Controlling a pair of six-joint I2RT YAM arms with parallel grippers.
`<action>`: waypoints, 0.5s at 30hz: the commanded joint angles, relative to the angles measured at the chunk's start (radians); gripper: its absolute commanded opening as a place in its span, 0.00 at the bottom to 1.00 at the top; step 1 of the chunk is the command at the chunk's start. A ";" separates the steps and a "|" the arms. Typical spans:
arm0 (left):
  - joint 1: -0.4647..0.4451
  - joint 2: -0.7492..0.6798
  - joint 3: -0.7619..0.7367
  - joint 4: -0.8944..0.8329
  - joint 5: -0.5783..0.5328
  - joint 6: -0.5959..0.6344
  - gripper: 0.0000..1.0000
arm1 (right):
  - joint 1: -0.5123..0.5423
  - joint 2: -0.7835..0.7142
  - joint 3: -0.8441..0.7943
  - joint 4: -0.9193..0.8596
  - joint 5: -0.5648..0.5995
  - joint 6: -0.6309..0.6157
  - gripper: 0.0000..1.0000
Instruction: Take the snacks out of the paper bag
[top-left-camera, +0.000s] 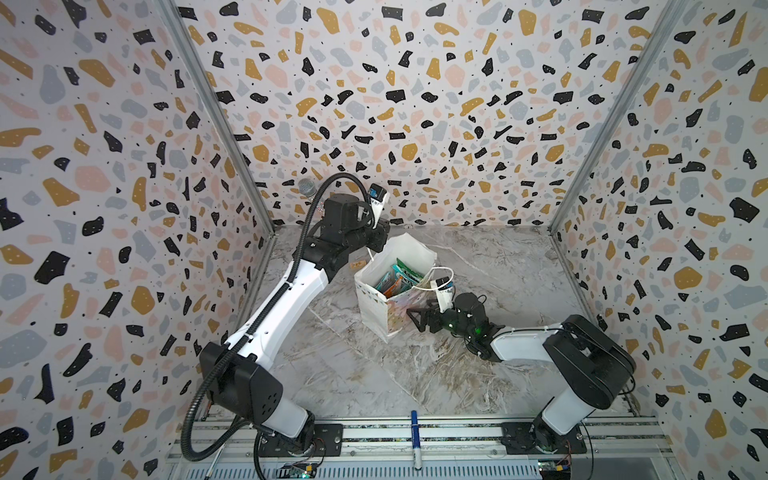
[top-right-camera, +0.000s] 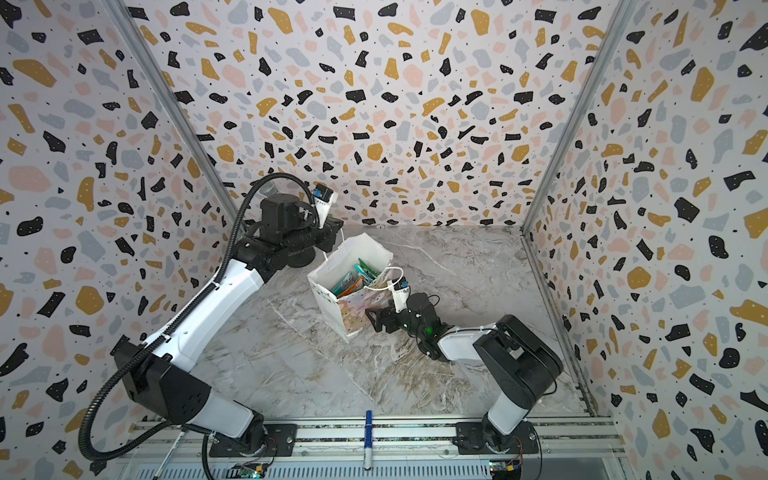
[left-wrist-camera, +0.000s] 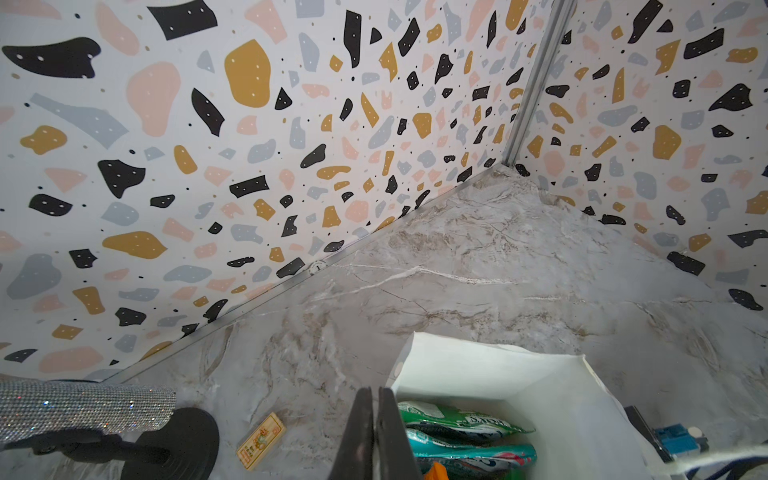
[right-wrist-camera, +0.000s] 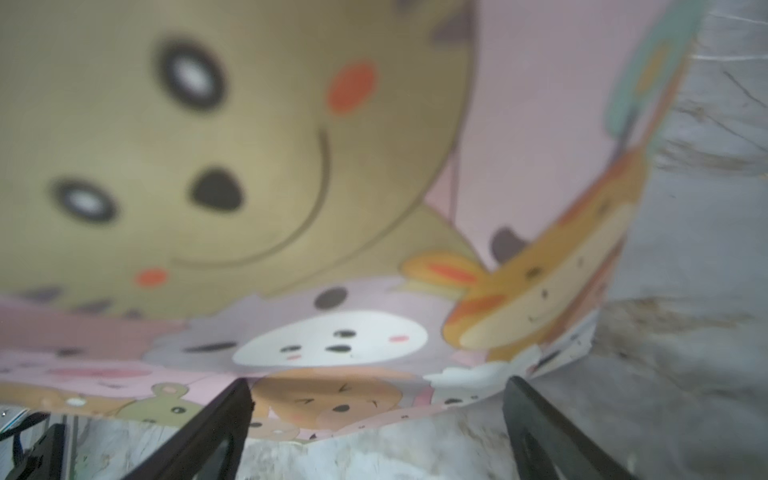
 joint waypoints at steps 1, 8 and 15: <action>0.028 0.016 0.123 0.095 0.074 0.018 0.00 | 0.013 0.072 0.082 0.121 0.020 0.037 0.95; 0.037 0.067 0.205 0.045 0.107 0.012 0.00 | 0.034 0.196 0.213 0.122 0.046 0.033 0.95; 0.036 0.042 0.136 0.056 0.135 -0.025 0.00 | 0.032 0.212 0.231 0.058 0.069 0.003 0.96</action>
